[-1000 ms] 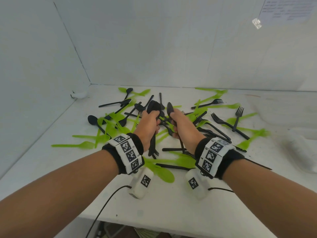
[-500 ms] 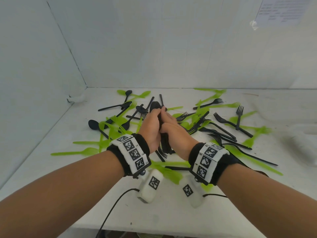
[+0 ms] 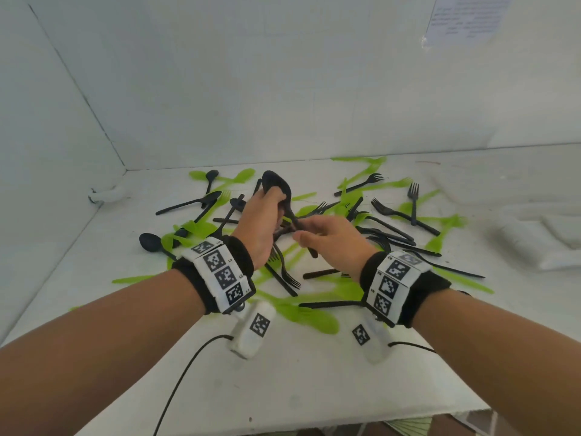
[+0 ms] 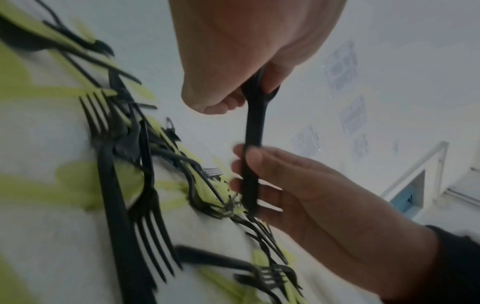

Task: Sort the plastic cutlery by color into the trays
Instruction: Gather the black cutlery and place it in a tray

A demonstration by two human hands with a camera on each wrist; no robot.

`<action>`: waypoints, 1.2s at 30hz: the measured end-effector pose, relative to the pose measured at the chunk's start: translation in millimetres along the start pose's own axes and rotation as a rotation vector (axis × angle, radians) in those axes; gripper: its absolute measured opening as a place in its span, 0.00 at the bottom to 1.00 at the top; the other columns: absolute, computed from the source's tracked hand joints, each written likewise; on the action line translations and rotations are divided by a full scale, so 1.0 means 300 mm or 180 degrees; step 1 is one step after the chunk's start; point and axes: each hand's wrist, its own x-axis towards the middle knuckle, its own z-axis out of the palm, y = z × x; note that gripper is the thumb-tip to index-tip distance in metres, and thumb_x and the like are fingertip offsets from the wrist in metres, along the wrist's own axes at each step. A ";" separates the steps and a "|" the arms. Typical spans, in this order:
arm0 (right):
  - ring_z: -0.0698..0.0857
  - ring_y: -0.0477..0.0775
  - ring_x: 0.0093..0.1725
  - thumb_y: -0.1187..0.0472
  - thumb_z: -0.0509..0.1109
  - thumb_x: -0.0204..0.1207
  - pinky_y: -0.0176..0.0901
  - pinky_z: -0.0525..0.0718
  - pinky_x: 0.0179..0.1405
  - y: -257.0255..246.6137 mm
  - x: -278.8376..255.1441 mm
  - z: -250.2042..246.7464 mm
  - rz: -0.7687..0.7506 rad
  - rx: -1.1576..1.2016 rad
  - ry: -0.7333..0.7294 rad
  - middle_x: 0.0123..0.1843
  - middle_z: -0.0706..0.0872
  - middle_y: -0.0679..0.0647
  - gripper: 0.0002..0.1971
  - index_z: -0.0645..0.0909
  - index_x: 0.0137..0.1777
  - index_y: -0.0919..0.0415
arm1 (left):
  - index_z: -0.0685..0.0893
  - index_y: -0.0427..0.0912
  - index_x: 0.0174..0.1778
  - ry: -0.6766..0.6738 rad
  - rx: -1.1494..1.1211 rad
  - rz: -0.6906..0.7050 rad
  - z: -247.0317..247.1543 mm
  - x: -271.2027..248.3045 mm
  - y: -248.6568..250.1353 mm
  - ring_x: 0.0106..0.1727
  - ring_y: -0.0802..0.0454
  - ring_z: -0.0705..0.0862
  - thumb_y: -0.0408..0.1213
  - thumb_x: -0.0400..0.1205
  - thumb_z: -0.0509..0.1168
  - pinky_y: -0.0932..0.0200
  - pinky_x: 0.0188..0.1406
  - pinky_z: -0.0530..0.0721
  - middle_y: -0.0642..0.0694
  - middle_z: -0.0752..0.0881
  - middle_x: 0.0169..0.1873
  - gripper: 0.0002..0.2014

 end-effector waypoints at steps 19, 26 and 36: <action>0.82 0.60 0.54 0.58 0.70 0.84 0.57 0.82 0.56 0.234 -0.116 -0.795 -0.0327 -0.2521 0.0617 0.54 0.84 0.54 0.12 0.87 0.65 0.51 | 0.76 0.54 0.67 -0.1302 0.3669 0.2033 0.557 0.083 -0.083 0.35 0.52 0.79 0.38 0.84 0.65 0.52 0.39 0.77 0.50 0.85 0.42 0.16; 0.78 0.60 0.58 0.57 0.68 0.86 0.59 0.79 0.61 0.404 -0.121 -1.190 -0.0430 -0.2406 0.0391 0.57 0.82 0.53 0.14 0.86 0.68 0.46 | 0.81 0.53 0.62 -0.1144 0.3337 0.1621 0.972 0.098 -0.121 0.39 0.47 0.84 0.36 0.86 0.63 0.61 0.37 0.80 0.46 0.88 0.43 0.11; 0.82 0.58 0.55 0.56 0.69 0.85 0.55 0.79 0.61 0.578 -0.002 -1.534 -0.0244 -0.2310 0.0011 0.53 0.83 0.53 0.10 0.87 0.62 0.47 | 0.83 0.54 0.65 -0.0799 0.4282 0.1750 1.315 0.296 -0.204 0.55 0.41 0.76 0.42 0.84 0.65 0.42 0.60 0.77 0.47 0.80 0.51 0.13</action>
